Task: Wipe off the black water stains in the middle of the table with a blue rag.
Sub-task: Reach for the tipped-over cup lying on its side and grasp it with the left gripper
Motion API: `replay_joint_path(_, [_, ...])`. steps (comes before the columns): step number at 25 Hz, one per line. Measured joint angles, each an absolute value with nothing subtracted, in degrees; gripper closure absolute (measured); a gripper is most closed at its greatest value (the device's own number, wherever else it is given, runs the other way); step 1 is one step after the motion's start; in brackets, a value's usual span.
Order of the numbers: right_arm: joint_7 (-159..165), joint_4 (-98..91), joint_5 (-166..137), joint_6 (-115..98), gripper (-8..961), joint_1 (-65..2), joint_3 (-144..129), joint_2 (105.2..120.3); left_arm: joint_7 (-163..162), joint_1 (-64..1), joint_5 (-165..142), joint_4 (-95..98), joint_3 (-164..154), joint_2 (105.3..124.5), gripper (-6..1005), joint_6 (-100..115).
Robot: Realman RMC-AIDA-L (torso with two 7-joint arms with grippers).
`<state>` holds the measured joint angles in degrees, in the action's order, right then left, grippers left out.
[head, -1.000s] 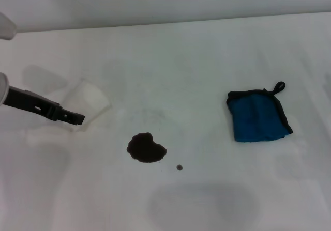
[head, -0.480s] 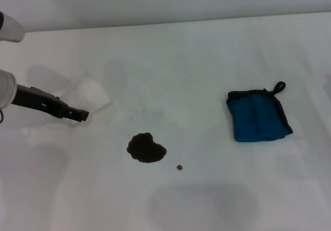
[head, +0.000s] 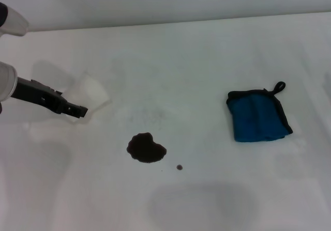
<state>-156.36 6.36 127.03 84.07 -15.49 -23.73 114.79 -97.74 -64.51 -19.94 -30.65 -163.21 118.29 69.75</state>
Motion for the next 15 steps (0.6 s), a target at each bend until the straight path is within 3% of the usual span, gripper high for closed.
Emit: replay_joint_path(15, [-156.4,6.5,127.4,83.5,82,-15.4,-23.7,114.79,-94.2,-66.2,-20.6,-30.2,-163.2,118.53,138,68.8])
